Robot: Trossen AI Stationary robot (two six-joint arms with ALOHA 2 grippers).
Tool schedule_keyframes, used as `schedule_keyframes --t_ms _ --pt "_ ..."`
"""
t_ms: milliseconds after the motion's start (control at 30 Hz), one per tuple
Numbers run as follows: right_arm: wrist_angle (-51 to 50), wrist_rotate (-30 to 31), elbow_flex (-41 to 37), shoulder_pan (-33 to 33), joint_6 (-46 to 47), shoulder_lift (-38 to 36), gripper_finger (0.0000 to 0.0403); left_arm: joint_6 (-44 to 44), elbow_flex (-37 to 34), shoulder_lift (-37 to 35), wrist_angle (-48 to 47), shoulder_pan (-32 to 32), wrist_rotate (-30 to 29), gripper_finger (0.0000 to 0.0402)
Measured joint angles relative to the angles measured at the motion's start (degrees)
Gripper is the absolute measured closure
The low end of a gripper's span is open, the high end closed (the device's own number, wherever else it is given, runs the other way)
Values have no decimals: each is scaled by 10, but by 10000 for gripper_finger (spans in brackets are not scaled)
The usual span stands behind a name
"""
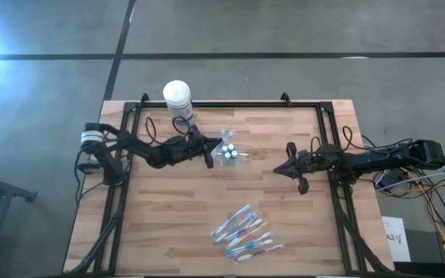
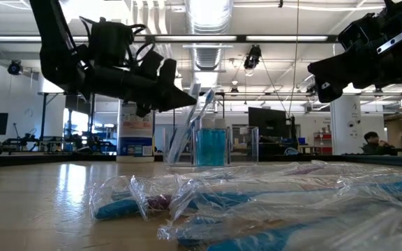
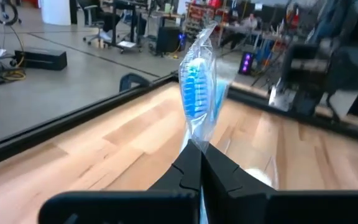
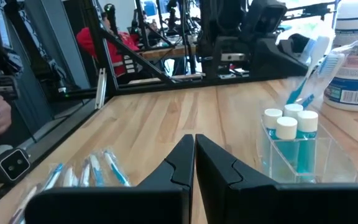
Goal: Pick & Place toothbrushing station
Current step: Put the blue toothbrush into the transparent organizer
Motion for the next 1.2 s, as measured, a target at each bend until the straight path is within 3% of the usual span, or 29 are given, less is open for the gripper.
schedule_keyframes --t_ms 333,800,1200 --pt "0 0 0 0 0 0 390 43 0 3 -22 2 6 401" --pt "0 0 0 0 0 0 390 -7 0 -1 -27 10 4 397" --pt "0 0 0 0 0 -1 390 -13 0 -46 -59 10 36 262"
